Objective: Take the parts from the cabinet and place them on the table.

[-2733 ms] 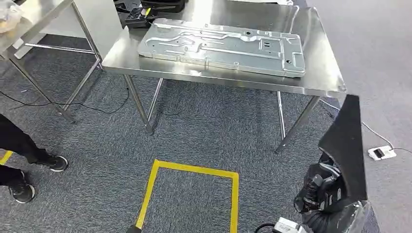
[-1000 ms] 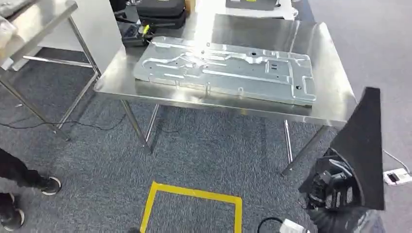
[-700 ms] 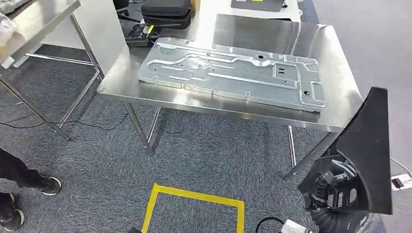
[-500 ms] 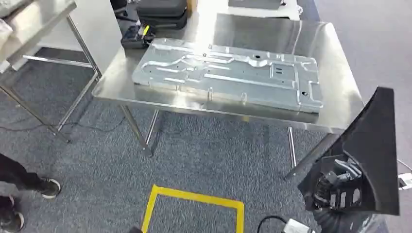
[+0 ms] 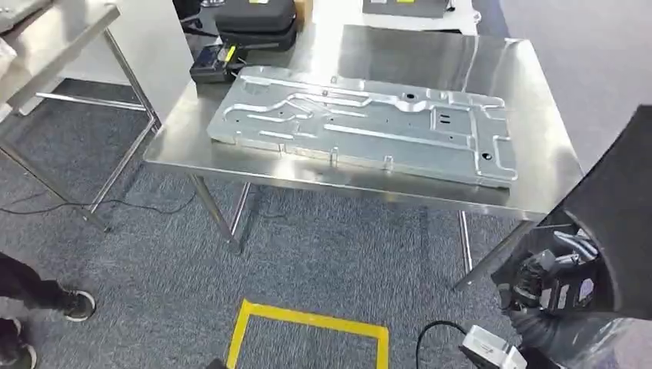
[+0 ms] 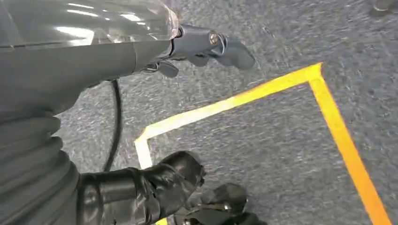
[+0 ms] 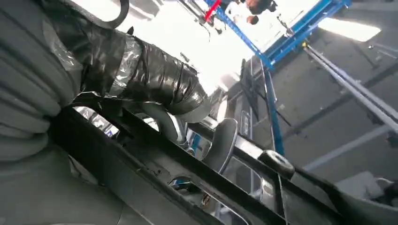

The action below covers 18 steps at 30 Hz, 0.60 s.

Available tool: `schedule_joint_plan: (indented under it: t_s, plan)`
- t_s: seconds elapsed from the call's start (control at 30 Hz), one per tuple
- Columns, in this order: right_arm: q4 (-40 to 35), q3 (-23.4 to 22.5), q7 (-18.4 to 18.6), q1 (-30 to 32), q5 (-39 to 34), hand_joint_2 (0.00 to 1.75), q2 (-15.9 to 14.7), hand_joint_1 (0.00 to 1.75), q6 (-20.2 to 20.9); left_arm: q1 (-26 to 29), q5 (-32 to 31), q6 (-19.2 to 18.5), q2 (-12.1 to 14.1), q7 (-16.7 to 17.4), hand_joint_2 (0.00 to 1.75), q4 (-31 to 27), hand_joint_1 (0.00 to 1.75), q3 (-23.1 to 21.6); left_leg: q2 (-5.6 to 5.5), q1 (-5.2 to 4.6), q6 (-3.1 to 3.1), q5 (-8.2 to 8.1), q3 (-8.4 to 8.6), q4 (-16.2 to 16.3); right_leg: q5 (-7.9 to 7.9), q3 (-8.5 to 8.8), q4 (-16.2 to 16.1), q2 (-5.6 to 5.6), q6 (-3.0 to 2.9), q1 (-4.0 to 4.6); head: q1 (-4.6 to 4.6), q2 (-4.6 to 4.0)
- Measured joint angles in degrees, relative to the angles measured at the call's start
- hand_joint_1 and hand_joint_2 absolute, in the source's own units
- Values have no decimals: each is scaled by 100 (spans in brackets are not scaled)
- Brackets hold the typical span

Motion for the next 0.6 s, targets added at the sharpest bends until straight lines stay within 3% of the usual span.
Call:
schedule_joint_plan:
  t_s: [0.07,0.13,0.17,0.2,0.23,0.27,0.33,0.4,0.47,0.5,0.53,0.57,0.6]
  plan:
    - [-38,-24,29,-82,4,175,-73,175,0,-22,-24,-7,-4,-4,175,0,0,-15,7,43,55,20,93,-90,-142,-88,226,-10,63,-32,9,0]
    - [-37,-55,103,-189,2,175,-127,175,0,-47,-35,-18,-4,-2,175,0,0,-20,11,41,120,-20,122,-91,-483,-569,1076,-8,108,-56,6,0]
    - [-35,-81,147,-209,-2,175,-171,175,0,-48,-40,-31,-4,-2,175,0,0,-24,10,38,122,-44,140,-90,-597,-821,1476,-8,131,-70,6,-2]
    - [-35,-103,206,-234,-7,175,-213,175,0,-45,-42,-39,-2,0,175,0,0,-24,4,39,122,-70,165,-89,-592,-1014,1730,-9,153,-83,6,0]
    - [-33,-120,258,-269,-7,175,-258,175,0,-39,-53,-50,-2,7,175,0,0,-24,-4,40,111,-98,205,-89,-437,-1061,1689,-10,165,-100,9,0]
    - [-33,-133,302,-325,-4,175,-296,175,0,-38,-59,-55,-4,13,175,0,0,-26,-12,45,97,-138,257,-88,-154,-979,1390,-10,172,-123,6,0]
    - [-33,-177,381,-440,-4,175,-396,175,0,-45,-92,-61,-9,17,175,0,0,-42,-24,52,47,-237,387,-85,512,-580,376,-13,174,-151,9,-2]
    - [-22,-214,444,-554,-7,175,-495,175,0,-69,-94,-74,-9,33,175,0,0,-61,-36,13,-34,-296,369,-57,340,-432,88,-4,121,-96,13,0]
    - [-18,-238,514,-628,-9,175,-577,175,2,-84,-96,-85,-7,39,175,0,0,-74,-23,13,-76,-285,376,-102,324,-470,143,2,65,-80,4,0]
    - [-18,-249,527,-656,-11,175,-608,175,2,-92,-107,-94,-7,44,175,0,0,-83,-21,11,-106,-300,403,-119,310,-461,122,4,31,-79,6,0]
    - [-20,-254,551,-690,-11,175,-634,175,2,-102,-109,-96,-7,50,175,0,0,-101,-19,26,-145,-369,412,-110,311,-394,65,1,-8,-140,0,0]
    - [-20,-254,566,-739,-11,175,-650,175,2,-111,-109,-96,-7,48,175,0,0,-114,-17,31,-162,-429,387,47,286,-335,39,-8,-47,-127,4,0]
    - [-18,-254,601,-802,-11,175,-680,175,2,-128,-109,-101,-7,50,175,0,0,-123,-17,31,-170,-583,185,417,264,-311,38,-25,-90,-124,-5,0]
